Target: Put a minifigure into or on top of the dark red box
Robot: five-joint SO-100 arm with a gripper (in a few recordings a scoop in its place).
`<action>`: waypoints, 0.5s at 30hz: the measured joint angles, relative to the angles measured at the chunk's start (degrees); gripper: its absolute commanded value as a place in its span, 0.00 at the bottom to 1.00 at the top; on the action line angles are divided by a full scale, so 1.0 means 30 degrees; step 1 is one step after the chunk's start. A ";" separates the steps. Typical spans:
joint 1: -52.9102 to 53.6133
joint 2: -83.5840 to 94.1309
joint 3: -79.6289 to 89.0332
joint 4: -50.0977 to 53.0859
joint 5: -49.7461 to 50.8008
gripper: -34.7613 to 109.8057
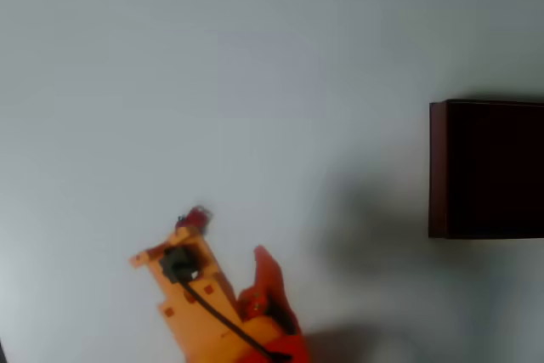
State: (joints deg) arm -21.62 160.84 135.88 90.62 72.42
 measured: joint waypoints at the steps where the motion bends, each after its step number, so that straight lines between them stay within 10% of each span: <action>1: -0.0059 -0.0088 0.0000 0.0000 0.0762 0.41; 15: -0.2490 0.0234 0.3604 -0.1406 1.4678 0.42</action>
State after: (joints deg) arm -29.09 161.54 146.69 86.40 116.46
